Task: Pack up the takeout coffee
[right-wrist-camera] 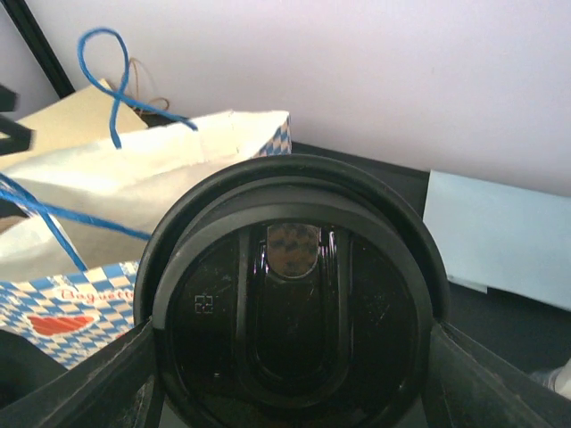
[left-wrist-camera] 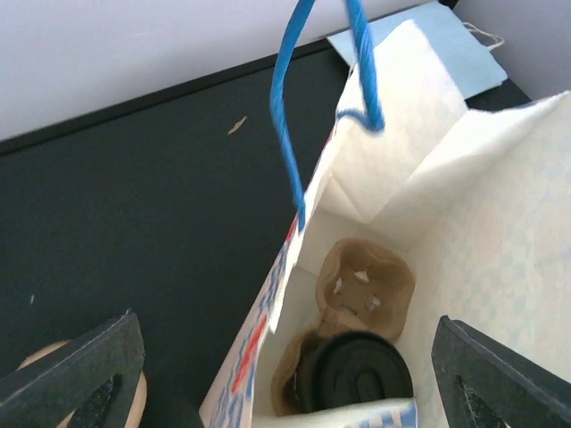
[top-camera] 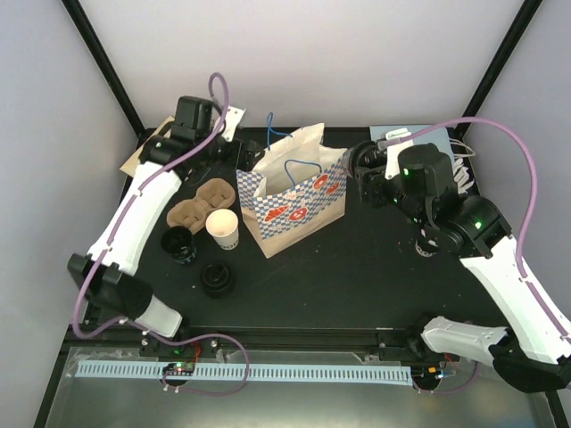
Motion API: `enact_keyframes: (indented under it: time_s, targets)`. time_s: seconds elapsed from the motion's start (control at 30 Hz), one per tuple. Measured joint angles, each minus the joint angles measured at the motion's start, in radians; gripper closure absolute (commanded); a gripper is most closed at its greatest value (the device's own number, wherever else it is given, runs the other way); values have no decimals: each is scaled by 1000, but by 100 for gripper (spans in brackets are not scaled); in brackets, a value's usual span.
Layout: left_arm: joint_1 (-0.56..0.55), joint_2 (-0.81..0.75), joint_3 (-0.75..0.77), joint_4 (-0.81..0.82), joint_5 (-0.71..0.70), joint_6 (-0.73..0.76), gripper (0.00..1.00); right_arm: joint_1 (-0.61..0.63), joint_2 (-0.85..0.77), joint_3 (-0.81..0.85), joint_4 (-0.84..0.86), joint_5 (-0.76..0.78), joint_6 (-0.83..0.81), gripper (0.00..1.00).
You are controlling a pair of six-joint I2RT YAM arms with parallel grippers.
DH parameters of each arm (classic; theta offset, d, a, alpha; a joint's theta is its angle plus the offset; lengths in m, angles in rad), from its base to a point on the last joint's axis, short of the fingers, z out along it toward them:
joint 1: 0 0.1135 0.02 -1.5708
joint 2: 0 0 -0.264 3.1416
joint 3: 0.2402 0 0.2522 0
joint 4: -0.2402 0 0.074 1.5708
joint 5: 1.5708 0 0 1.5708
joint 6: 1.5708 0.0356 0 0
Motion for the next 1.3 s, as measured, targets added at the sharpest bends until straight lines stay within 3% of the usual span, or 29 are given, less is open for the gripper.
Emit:
enact_keyframes:
  time_s: [0.23, 0.43, 0.67, 0.93, 1.3]
  targets:
    - [0, 275, 274, -85, 118, 61, 24, 0, 72, 78, 20, 1, -42, 29]
    - [0, 372, 298, -140, 186, 90, 31, 0, 95, 84, 38, 2, -56, 29]
    - [0, 375, 301, -138, 219, 117, 54, 0, 94, 79, 71, 10, -74, 30]
    - [-3, 375, 305, -137, 233, 150, 98, 0, 86, 79, 83, 8, -77, 30]
    - [-90, 346, 327, -139, 138, 227, 98, 0, 32, 77, 73, -46, -100, 30]
